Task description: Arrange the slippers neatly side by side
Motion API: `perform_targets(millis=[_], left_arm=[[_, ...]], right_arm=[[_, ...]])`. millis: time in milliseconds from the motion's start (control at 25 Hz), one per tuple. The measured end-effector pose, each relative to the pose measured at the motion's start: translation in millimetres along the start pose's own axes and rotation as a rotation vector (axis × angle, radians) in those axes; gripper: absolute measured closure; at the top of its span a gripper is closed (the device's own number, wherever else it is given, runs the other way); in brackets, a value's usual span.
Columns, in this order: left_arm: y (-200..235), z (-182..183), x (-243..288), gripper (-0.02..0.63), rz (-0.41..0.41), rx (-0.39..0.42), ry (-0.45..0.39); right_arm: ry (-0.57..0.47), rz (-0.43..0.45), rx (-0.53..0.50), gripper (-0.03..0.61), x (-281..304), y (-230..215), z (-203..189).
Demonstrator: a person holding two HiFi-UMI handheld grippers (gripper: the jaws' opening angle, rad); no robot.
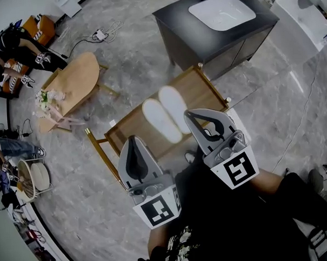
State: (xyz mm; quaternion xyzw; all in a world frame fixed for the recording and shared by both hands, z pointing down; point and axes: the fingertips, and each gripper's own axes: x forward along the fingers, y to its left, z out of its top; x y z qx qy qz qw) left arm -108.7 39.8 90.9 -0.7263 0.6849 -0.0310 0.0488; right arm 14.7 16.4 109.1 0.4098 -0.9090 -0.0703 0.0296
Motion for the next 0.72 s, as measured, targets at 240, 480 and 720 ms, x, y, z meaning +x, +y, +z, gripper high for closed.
perform_targets(millis=[240,480,720], left_arm=[[-2,-7,0,0.609,-0.019,0.001,0.014],[-1,-7,-1,0.609,-0.029,-0.007,0.017],[5,-17,-4,0.609,-0.026,-0.019,0.035]], right_arm=[[-0.001,-0.009,0.001,0.58,1,4,-2],[0.005,-0.008,-0.019,0.58,4,6,2],[0.012,0.02,-0.03,0.58,5,21,0]])
